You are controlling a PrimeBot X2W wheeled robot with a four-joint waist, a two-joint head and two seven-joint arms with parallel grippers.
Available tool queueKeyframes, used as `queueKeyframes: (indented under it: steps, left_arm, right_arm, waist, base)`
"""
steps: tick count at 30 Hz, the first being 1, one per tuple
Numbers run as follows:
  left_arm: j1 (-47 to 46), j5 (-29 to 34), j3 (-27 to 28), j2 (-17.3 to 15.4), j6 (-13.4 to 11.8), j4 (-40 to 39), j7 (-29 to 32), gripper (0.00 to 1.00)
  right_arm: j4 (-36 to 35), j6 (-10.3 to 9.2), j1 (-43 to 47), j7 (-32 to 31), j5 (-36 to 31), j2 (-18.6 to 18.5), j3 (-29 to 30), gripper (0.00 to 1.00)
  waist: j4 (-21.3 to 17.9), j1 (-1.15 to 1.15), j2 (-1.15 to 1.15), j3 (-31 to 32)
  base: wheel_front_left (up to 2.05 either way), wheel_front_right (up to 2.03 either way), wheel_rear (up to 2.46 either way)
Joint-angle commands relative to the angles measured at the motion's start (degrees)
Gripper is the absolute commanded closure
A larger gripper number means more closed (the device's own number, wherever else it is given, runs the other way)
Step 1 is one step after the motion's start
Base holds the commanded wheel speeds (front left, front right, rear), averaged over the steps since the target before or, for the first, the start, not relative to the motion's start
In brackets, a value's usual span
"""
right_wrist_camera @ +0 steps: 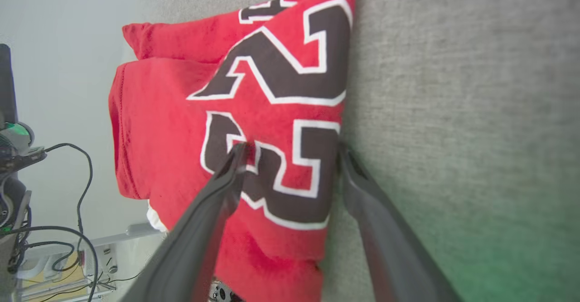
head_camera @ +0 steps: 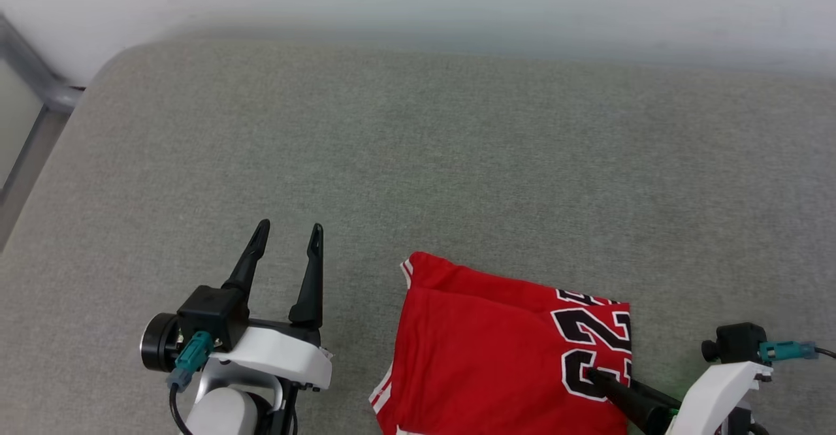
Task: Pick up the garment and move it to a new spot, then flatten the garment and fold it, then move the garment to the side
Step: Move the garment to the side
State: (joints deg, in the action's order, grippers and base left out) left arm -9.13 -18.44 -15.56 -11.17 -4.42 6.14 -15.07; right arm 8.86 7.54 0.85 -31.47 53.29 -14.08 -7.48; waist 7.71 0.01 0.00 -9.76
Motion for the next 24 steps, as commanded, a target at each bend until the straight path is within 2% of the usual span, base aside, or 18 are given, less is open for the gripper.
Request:
queueKeyframes:
  steps: [1,5,6,7,8,16,24]
  left_arm:
    - [-0.6,0.4,0.4,0.3,0.4,0.0,-0.1,0.00]
    - [-0.7,1.3,1.3,1.1,1.2,0.2,-0.1,0.00]
    - [-0.7,1.6,1.5,1.3,1.3,0.3,-0.1,0.00]
    - [-0.7,1.8,1.7,1.5,1.5,0.4,-0.1,0.00]
    - [-0.7,2.1,1.9,1.7,1.7,0.4,-0.1,0.00]
    - [1.5,3.2,3.7,2.7,2.7,1.2,-0.1,0.00]
    - [3.7,4.8,4.3,2.5,3.3,0.6,-0.1,0.00]
  right_arm:
    - [1.5,-0.11,-0.3,-0.9,0.6,0.2,-0.7,0.00]
    - [5.3,-0.15,-1.4,-2.1,1.4,-0.1,-2.6,0.00]
    - [5.7,-0.19,-1.8,-2.1,1.5,-0.1,-3.0,0.30]
    - [5.7,-0.19,-2.2,-1.8,1.5,-0.3,-3.4,0.83]
    - [5.7,-0.19,-2.4,-1.6,1.5,-0.5,-3.8,1.00]
    - [1.3,-0.11,-4.2,1.2,-2.6,-4.3,-5.6,1.00]
    - [-1.3,-0.08,-2.8,-0.9,-12.4,-8.2,-4.0,1.00]
  waist:
    - [0.8,-0.01,0.00,-0.9]
    - [1.6,-0.01,0.00,-1.6]
    - [1.7,-0.01,0.00,-1.6]
    - [1.8,-0.01,0.00,-1.7]
    - [1.9,-0.01,0.00,-1.7]
    - [0.0,-0.01,0.00,1.5]
    - [-6.4,-0.01,0.00,5.2]
  base:
    - [0.00,0.00,0.00]
    - [0.00,0.00,0.00]
    - [0.00,0.00,0.00]
    - [0.00,0.00,0.00]
    - [0.00,0.00,0.00]
    - [0.00,0.00,0.00]
    - [0.00,0.00,0.00]
